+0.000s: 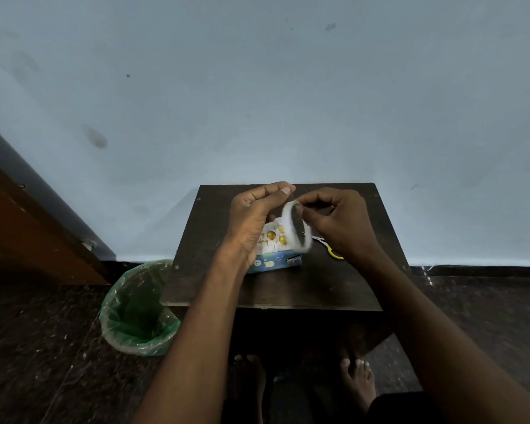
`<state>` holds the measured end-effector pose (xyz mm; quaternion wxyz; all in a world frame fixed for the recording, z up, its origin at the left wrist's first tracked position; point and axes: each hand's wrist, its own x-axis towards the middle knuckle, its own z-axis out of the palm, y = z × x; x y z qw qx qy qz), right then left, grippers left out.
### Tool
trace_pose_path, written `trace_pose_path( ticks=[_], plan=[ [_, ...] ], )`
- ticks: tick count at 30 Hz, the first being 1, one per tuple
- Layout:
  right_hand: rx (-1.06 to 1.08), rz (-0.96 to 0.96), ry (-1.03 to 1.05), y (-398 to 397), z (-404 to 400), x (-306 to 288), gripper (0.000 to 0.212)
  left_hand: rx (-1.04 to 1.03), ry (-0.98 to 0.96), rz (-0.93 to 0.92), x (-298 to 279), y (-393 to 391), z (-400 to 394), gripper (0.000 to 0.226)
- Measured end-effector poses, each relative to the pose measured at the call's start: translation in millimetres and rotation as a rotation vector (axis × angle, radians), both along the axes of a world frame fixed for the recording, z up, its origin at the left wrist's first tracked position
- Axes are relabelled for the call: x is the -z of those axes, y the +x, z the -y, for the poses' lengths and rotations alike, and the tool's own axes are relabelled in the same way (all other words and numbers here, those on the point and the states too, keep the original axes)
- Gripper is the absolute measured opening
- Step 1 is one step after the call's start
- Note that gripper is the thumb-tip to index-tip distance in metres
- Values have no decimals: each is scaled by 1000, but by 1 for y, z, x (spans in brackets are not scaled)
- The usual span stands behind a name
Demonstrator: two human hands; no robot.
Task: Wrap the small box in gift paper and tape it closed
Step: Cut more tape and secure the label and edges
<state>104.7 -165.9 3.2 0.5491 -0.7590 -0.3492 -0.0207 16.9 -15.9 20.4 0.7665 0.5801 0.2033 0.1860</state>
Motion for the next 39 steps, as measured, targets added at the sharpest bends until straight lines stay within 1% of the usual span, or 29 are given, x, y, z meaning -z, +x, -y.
trace_pose_path(
  ticks=[3,9,11,13,15,17,19,21,25,28,31,35,37,39],
  plan=[
    [37,38,-41,0,-1,2,17,-26,34,-21,3,-1,0,12],
    [90,63,-84,1,-4,5,13,-87,1,-11,3,1,1,7],
    [123,73,-97,2,-3,7,13,-71,32,-7,2,0,1,9],
    [152,79,-112,3,-2,7,14,-3,85,-9,1,-2,2,15],
    [161,63,-107,4,0,7,15,81,89,9,0,-4,2,19],
    [143,29,-102,5,2,6,17,124,107,22,-1,-5,2,26],
    [129,1,-109,6,3,5,20,128,144,9,-1,-5,2,31],
    [127,-25,-116,6,3,5,22,109,137,13,-1,-4,3,32],
    [84,-63,-155,6,3,3,18,69,139,15,2,-2,4,30],
    [73,-100,-267,10,11,1,18,43,176,15,3,-2,5,29],
    [188,-67,-483,21,23,5,24,28,241,23,4,-1,5,27],
    [206,-85,-729,24,32,12,30,17,377,11,8,3,7,24],
    [213,-81,-783,22,31,17,29,11,459,8,9,8,9,21],
    [216,-68,-792,20,32,19,30,13,504,8,9,12,13,20]
  ],
)
